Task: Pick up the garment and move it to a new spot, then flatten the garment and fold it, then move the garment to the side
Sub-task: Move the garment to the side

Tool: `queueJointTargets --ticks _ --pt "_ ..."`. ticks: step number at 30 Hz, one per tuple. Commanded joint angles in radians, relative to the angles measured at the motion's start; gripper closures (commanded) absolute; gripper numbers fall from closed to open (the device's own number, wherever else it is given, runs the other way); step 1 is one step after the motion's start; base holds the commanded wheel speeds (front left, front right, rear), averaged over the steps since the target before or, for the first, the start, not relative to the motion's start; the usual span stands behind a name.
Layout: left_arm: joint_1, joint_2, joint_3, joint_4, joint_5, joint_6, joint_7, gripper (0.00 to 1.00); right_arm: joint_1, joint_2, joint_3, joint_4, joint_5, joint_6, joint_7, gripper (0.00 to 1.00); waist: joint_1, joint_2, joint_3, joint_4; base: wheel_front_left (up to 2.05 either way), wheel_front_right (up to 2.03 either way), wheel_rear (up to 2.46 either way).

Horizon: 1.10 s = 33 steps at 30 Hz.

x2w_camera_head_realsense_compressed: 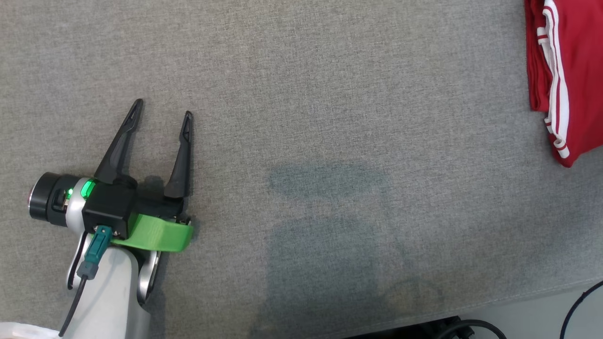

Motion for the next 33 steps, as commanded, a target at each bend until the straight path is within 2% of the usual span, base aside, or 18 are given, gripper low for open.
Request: queueJointTargets --ticks 1,7,10,18,29,33 --pt "0.033 0.012 0.008 0.051 -0.003 0.007 0.011 0.00 0.007 -0.014 -0.034 -0.016 -0.035 -0.002 -0.002 0.00 -0.0001 0.0000 -0.012 0.000 0.00 0.00 0.00" --pt "0.037 -0.002 0.008 0.059 -0.011 0.007 0.009 0.00 -0.001 -0.034 -0.048 -0.030 -0.064 -0.002 -0.002 0.00 -0.0001 0.0000 -0.046 0.004 0.00 0.00 0.00" --pt "0.043 -0.017 0.014 0.065 -0.018 0.010 0.007 0.00 -0.002 -0.033 0.017 -0.047 -0.029 -0.002 -0.002 0.00 -0.0001 0.0000 -0.083 0.008 0.00 0.00 0.00" --pt "0.087 -0.054 0.039 0.099 -0.038 0.014 0.006 0.00 0.129 0.003 0.291 -0.141 0.157 -0.002 -0.002 0.00 -0.0001 0.0000 -0.231 0.020 0.00 0.00 0.00" --pt "0.211 -0.092 0.108 0.144 -0.066 0.015 0.006 0.00 0.395 0.114 0.512 -0.258 0.288 -0.002 -0.002 0.00 -0.0001 0.0000 -0.420 0.019 0.00 0.00 0.00" --pt "0.252 -0.096 0.125 0.156 -0.074 0.018 0.006 0.00 0.488 0.140 0.546 -0.279 0.324 -0.002 -0.002 0.00 -0.0001 0.0000 -0.477 0.027 0.00 0.00 0.00"
